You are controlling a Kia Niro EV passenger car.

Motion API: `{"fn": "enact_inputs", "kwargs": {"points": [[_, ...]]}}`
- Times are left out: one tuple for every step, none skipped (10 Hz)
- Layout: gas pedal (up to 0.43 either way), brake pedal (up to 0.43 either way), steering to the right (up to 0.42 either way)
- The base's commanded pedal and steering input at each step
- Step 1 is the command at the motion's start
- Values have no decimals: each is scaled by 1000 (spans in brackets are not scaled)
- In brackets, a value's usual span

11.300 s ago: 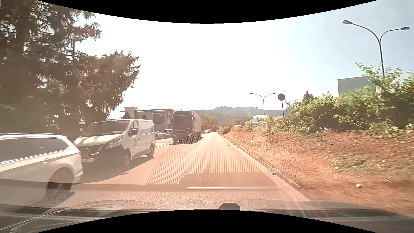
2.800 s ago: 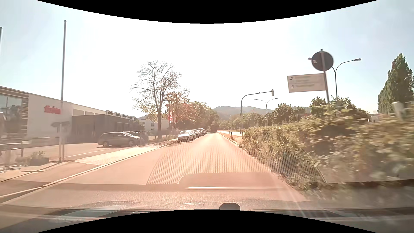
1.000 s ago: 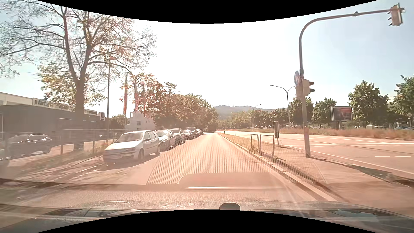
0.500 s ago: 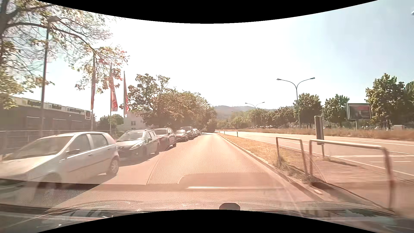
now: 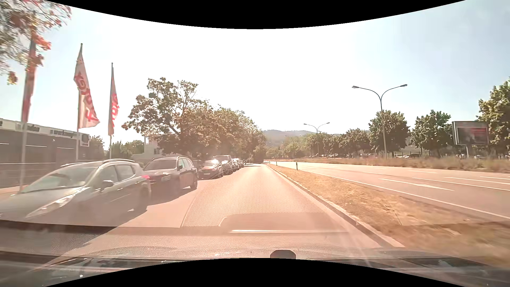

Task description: Follow the waypoints while adhering to traffic rules and regulations

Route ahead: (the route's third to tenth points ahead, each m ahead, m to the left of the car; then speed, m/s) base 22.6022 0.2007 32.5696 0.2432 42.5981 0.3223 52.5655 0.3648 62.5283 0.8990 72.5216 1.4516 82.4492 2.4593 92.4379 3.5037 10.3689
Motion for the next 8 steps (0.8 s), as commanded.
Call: {"fn": "enact_inputs", "kwargs": {"points": [[130, 0, 3], [130, 0, 2], [130, 0, 1], [130, 0, -1], [130, 0, -1], [130, 0, -1], [130, 0, -1], [130, 0, -1]]}}
